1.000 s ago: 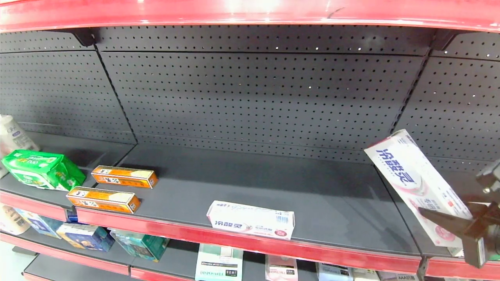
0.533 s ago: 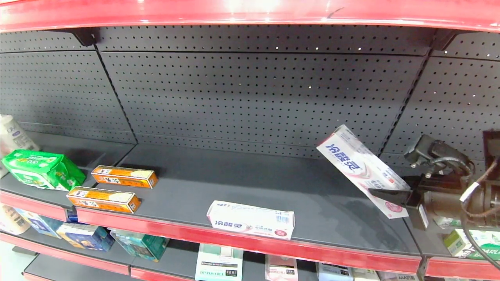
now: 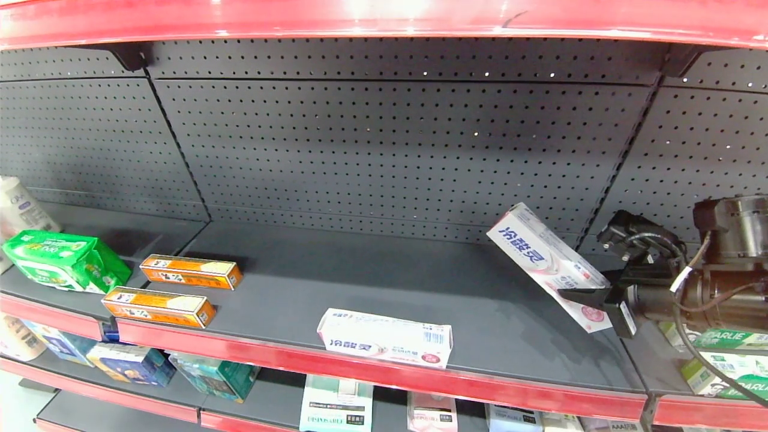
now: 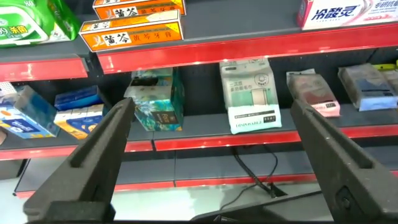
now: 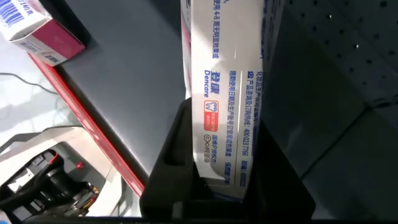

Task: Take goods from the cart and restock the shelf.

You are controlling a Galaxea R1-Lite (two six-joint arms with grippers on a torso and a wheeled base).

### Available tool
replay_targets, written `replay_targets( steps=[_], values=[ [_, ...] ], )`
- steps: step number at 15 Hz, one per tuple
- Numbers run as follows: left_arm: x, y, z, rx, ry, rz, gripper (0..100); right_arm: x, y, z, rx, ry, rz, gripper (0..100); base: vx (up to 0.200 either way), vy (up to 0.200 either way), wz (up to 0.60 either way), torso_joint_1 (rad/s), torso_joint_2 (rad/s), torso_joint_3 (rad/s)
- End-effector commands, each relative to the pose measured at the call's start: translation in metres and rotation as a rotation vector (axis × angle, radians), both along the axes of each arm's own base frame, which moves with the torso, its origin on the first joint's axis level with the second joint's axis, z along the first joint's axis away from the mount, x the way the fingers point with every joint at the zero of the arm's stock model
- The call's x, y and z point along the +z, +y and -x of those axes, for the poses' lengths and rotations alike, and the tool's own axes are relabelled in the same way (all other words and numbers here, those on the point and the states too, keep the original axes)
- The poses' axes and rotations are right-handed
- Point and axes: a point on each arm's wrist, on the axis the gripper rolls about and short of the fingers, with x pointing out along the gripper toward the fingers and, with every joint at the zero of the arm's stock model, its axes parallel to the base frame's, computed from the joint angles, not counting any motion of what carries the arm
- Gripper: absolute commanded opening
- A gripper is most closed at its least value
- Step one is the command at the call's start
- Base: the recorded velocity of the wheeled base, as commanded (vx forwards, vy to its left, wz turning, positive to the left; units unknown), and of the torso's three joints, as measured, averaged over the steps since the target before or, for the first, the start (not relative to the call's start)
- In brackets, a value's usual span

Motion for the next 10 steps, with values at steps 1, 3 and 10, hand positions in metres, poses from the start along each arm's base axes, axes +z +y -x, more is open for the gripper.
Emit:
replay_targets(
  steps=[1,3,10],
  values=[
    [0.0,0.0,0.0,0.0,0.001,-0.001,100,-0.005,0.0,-0.003,-0.005,0.021,-0.002,0,0.0,0.0,0.0,0.0,0.0,0.0],
    [0.0,0.0,0.0,-0.004,0.002,0.002,100,-0.004,0.001,-0.006,-0.006,0.018,-0.005,0,0.0,0.0,0.0,0.0,0.0,0.0],
    [0.0,0.001,0.0,0.067,0.013,0.087,100,-0.005,0.003,-0.021,-0.005,0.023,-0.005,0,0.0,0.0,0.0,0.0,0.0,0.0]
  ],
)
